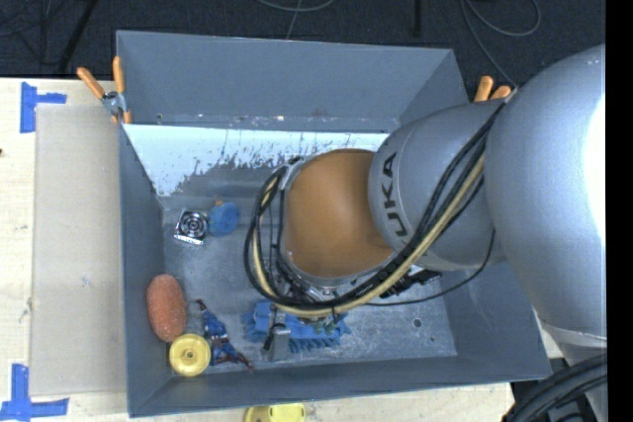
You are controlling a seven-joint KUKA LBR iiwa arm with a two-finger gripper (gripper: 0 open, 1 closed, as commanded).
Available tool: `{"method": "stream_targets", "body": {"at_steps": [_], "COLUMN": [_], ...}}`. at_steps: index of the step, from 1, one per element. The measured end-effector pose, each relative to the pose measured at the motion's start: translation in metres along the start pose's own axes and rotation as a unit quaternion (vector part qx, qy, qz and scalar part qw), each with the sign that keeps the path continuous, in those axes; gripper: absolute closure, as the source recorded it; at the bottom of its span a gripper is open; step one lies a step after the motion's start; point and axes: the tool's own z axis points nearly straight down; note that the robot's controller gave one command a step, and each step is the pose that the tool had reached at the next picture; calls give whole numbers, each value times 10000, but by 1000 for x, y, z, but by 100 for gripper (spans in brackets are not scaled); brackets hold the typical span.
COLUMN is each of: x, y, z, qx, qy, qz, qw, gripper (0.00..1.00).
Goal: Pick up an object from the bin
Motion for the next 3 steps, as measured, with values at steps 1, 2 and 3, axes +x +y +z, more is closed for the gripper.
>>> {"method": "stream_targets", "body": {"at_steps": [1, 2, 3], "x": [14, 14, 31], "y": [-174, -172, -155], "z": [-11, -11, -206], "qx": [13, 0, 7], "qy": [-4, -4, -45], "qz": [-562, -571, -594], "qw": [9984, 9984, 9982], "gripper": [100, 100, 100]}}
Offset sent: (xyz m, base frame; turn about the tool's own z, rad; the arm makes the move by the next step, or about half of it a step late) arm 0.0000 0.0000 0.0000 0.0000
